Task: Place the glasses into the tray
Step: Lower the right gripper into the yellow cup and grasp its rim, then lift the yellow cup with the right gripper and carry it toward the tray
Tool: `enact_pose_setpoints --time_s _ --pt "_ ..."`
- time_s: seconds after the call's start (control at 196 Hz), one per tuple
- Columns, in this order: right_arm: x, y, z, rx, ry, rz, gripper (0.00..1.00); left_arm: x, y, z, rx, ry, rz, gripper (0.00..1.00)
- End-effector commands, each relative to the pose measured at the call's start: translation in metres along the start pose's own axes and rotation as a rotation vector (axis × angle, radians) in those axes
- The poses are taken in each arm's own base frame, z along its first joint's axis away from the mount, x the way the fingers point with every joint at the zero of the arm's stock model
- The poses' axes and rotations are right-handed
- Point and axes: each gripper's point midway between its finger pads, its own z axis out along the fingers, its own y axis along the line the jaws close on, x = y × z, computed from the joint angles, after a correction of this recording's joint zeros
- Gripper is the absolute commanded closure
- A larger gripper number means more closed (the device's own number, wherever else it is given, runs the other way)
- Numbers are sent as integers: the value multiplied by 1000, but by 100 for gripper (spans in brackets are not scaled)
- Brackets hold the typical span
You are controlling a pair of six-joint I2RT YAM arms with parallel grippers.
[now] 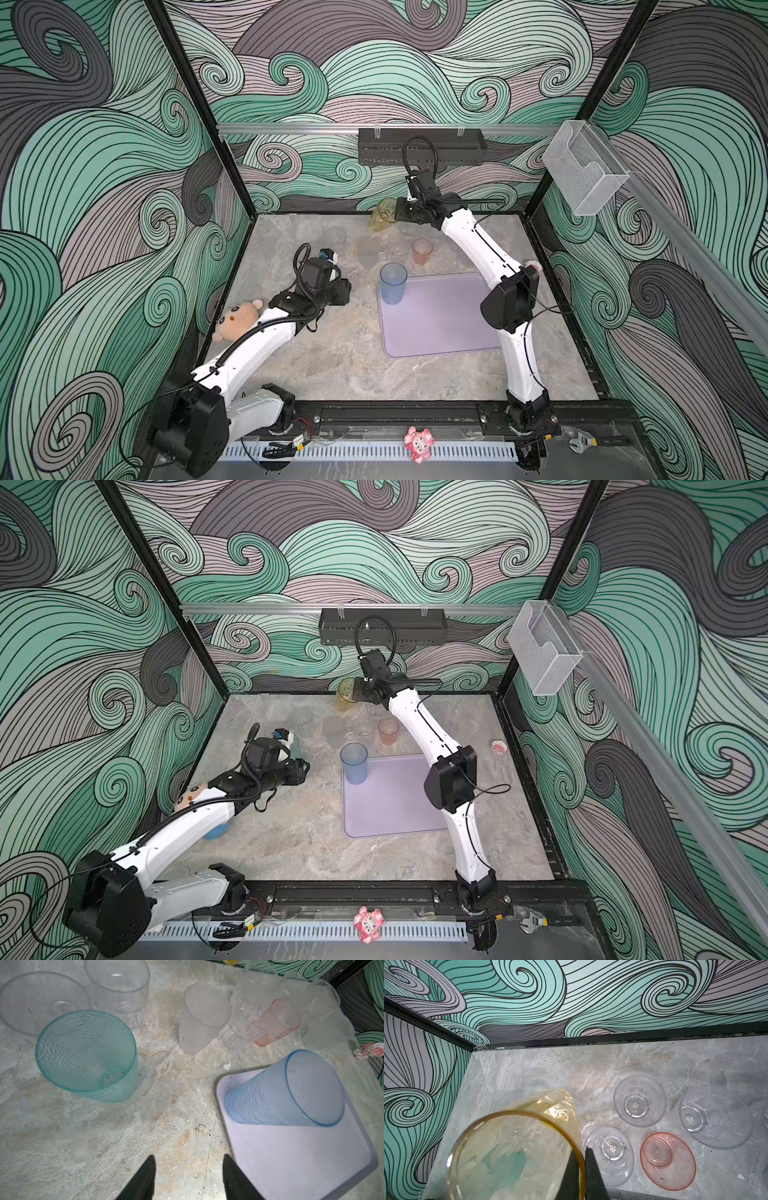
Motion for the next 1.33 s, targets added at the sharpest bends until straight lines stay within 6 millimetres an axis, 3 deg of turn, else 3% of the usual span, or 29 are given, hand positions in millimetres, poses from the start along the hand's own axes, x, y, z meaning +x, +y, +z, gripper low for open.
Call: enact_pose_setpoints --time_s 0.0,0.444,0.632,1.025,1.321 --pt "-13 9 -33 -55 -46 26 98 -12 -12 -10 47 -48 2 46" --pt "-10 4 -128 -140 -154 69 100 -18 -27 -3 55 -25 18 46" --pt "10 -12 -160 -135 -159 84 100 -16 -38 2 53 -7 32 46" --pt "79 -81 -217 53 -93 15 100 -10 -41 10 40 2 50 46" --pt "173 -131 -224 207 132 -22 100 6 -32 17 10 27 56 46"
